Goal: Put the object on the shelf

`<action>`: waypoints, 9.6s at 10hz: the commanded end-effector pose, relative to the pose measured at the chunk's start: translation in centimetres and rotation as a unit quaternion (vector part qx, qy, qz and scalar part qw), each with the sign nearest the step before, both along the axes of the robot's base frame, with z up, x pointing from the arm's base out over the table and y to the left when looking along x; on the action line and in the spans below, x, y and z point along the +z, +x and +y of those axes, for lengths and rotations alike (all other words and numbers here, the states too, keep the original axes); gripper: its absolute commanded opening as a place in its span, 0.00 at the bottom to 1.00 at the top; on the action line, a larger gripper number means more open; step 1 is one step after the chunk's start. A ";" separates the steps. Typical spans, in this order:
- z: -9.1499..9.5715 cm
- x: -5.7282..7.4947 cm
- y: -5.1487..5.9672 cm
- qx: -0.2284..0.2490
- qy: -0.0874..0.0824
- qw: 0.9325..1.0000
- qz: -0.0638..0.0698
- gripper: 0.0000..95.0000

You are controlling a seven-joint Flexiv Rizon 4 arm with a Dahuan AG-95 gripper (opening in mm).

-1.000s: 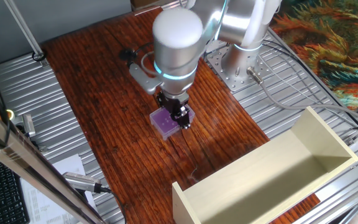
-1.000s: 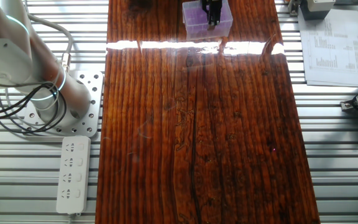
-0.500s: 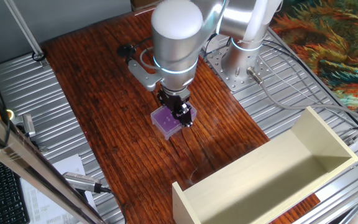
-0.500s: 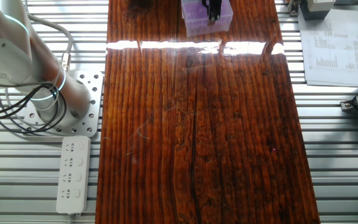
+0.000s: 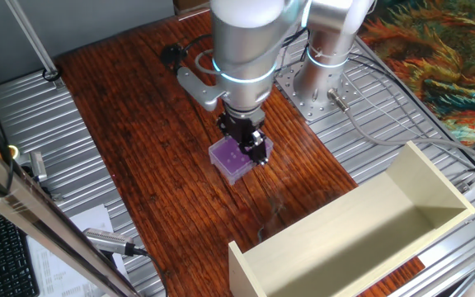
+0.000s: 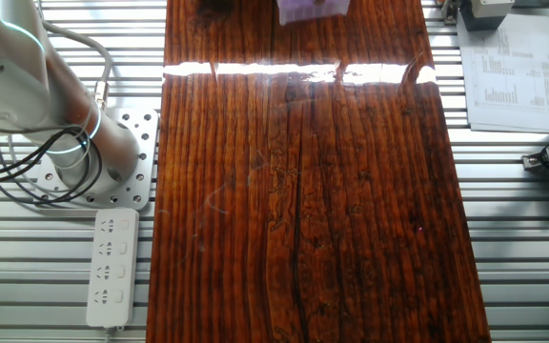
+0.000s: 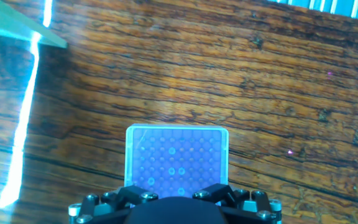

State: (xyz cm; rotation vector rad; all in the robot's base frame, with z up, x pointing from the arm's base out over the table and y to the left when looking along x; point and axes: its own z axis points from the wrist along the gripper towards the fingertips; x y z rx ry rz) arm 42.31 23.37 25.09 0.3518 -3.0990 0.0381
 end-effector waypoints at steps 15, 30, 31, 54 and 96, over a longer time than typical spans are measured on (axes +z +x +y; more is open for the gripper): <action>3.8 5.9 -0.7 -0.014 0.017 1.000 0.009 0.00; 9.6 7.5 -1.6 -0.034 0.017 0.999 0.007 0.00; 10.1 7.3 -1.6 -0.039 0.016 0.999 0.010 0.00; 18.7 6.0 -3.0 -0.092 0.011 0.996 0.004 0.00; 23.2 5.5 -3.7 -0.076 0.009 0.997 0.000 0.20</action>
